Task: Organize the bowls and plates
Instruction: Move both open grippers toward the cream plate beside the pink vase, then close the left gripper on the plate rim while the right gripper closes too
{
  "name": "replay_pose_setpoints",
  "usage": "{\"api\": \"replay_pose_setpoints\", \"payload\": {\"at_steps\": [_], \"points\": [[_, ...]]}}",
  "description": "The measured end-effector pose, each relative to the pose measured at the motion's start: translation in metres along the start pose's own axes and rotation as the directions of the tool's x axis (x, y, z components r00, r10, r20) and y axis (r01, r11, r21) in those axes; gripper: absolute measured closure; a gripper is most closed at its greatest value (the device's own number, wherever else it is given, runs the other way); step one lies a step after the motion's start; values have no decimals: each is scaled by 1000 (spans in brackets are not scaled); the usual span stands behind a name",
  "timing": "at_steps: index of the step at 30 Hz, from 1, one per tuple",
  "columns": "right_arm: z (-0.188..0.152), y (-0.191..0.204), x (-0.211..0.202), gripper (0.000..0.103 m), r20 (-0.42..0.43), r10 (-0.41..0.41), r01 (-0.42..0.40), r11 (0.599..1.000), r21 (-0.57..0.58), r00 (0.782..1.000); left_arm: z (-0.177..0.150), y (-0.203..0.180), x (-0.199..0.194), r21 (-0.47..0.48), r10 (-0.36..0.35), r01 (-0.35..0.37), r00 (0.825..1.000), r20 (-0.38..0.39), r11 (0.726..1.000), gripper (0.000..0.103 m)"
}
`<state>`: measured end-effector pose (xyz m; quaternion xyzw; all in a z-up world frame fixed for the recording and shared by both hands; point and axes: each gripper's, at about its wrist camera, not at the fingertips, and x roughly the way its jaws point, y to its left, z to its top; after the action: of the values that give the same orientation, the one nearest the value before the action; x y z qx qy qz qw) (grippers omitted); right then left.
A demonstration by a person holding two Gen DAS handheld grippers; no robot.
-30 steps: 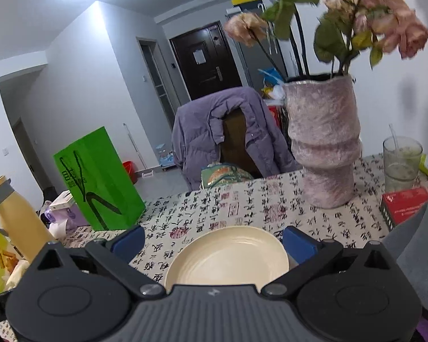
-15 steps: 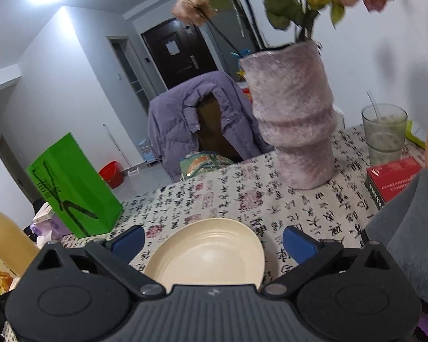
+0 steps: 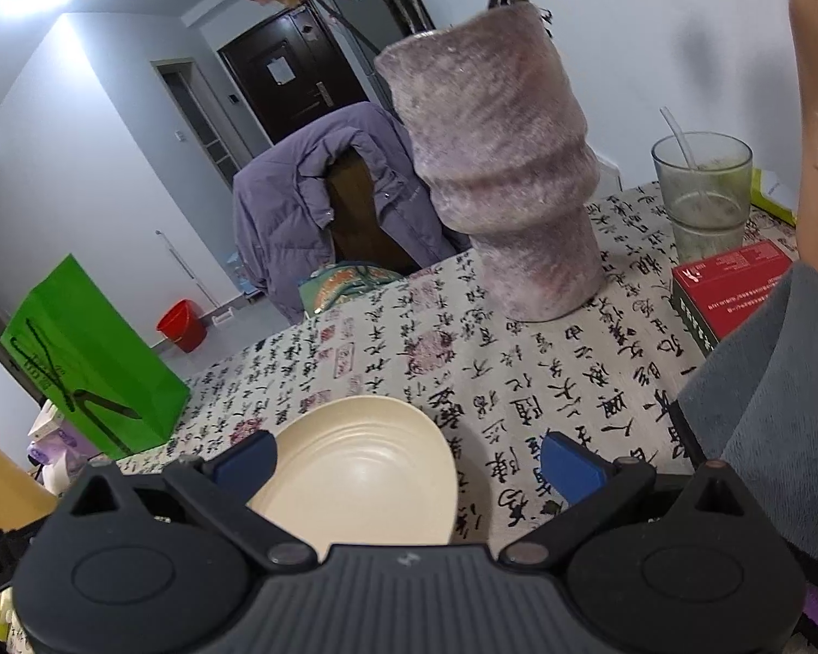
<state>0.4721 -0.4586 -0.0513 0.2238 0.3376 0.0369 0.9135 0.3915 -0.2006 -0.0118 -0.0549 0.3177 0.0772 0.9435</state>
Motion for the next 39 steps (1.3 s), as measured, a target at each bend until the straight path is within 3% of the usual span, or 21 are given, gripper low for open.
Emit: {"api": "replay_pose_setpoints", "payload": {"at_steps": [13,19,27,31,36,39], "points": [[1,-5,7,1,-9,-22,22,1000,-3,1000,7,-20,27,50,4,-1,999,-54,999,0],[-2,-8,22,5,-52,-40,39,999,-7,998,2,-31,47,89,20,-11,995,-95,996,0],[-12,-10,47,26,-123,-50,46,999,-28,991,-5,-25,86,55,41,-32,984,-173,998,1],[-16,-11,56,33,-151,-55,51,998,-29,987,-12,-26,107,52,43,-33,975,-217,998,14],[-20,-7,63,39,-167,-43,37,999,-38,985,-22,-24,124,40,58,-49,965,-255,998,19],[-22,-6,68,48,-183,-42,35,999,-40,982,-24,-24,129,32,44,-36,960,-276,999,27]]}}
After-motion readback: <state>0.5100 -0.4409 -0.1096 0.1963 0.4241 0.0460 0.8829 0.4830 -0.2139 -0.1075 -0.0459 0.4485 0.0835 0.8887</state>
